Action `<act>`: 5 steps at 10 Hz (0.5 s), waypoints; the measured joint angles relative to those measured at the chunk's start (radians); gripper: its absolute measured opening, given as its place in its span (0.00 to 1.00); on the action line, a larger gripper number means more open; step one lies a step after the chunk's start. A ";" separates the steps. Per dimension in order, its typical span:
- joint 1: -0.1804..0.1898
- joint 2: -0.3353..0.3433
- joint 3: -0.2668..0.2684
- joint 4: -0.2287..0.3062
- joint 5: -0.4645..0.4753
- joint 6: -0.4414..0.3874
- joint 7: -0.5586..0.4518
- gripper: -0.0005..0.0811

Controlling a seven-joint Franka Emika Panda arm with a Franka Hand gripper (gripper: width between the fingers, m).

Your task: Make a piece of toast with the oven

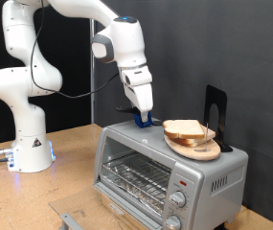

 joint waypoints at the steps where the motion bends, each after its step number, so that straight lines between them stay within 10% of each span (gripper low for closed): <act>1: 0.000 0.011 0.012 -0.001 0.000 0.014 0.009 1.00; 5: 0.000 0.016 0.013 -0.002 0.009 0.031 0.009 0.97</act>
